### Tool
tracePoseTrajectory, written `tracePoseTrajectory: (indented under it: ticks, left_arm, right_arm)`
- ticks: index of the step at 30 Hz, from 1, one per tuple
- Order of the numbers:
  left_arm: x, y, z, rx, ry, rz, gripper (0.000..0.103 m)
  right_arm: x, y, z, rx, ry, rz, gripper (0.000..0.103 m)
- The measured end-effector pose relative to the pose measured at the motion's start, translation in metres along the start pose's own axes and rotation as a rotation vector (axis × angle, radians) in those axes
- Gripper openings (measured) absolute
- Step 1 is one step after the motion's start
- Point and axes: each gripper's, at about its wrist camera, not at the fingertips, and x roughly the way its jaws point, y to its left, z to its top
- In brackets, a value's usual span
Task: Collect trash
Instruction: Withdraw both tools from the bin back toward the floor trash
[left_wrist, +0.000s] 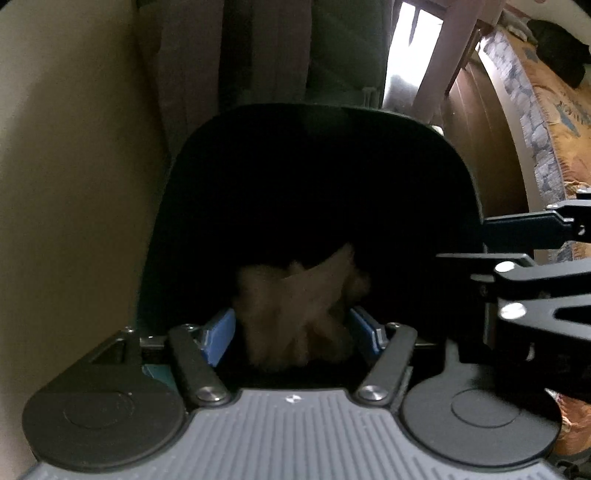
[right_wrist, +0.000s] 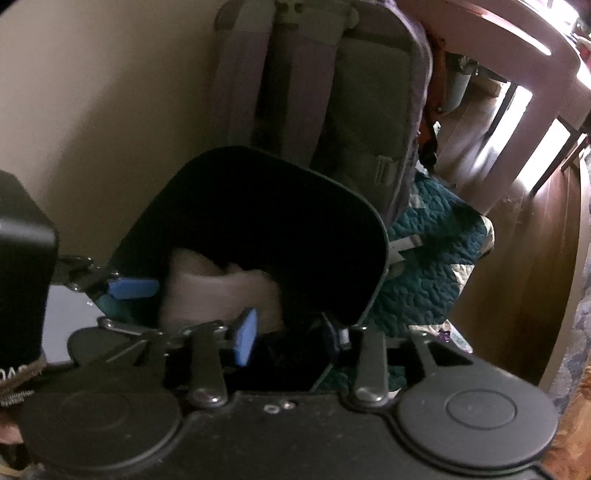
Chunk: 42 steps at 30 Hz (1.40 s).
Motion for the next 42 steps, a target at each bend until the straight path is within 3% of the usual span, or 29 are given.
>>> tracePoseTrajectory:
  ticks: [9, 17, 25, 28, 30, 34, 42]
  left_arm:
    - [-0.047, 0.012, -0.023, -0.033, -0.1, -0.012, 0.067]
    - [-0.097, 0.009, -0.037, -0.029, -0.19, -0.015, 0.067]
    - [-0.145, -0.018, -0.061, 0.0, -0.284, -0.044, 0.067]
    - [-0.156, -0.035, -0.07, 0.02, -0.308, -0.044, 0.068]
    - [-0.162, -0.046, -0.075, 0.025, -0.32, -0.043, 0.075]
    - [-0.165, -0.071, -0.083, 0.027, -0.341, -0.058, 0.079]
    - [-0.131, -0.136, -0.081, -0.006, -0.326, -0.134, 0.083]
  right_arm:
    - [-0.048, -0.004, -0.018, -0.002, -0.091, 0.052, 0.06]
    - [-0.095, 0.001, -0.039, -0.026, -0.186, 0.081, 0.064]
    - [-0.141, 0.003, -0.069, -0.059, -0.28, 0.076, 0.073]
    - [-0.159, -0.007, -0.084, -0.05, -0.312, 0.075, 0.078]
    - [-0.169, -0.016, -0.095, -0.044, -0.33, 0.068, 0.083]
    - [-0.181, -0.039, -0.115, -0.028, -0.361, 0.052, 0.092]
    - [-0.184, -0.122, -0.158, 0.001, -0.374, -0.013, 0.103]
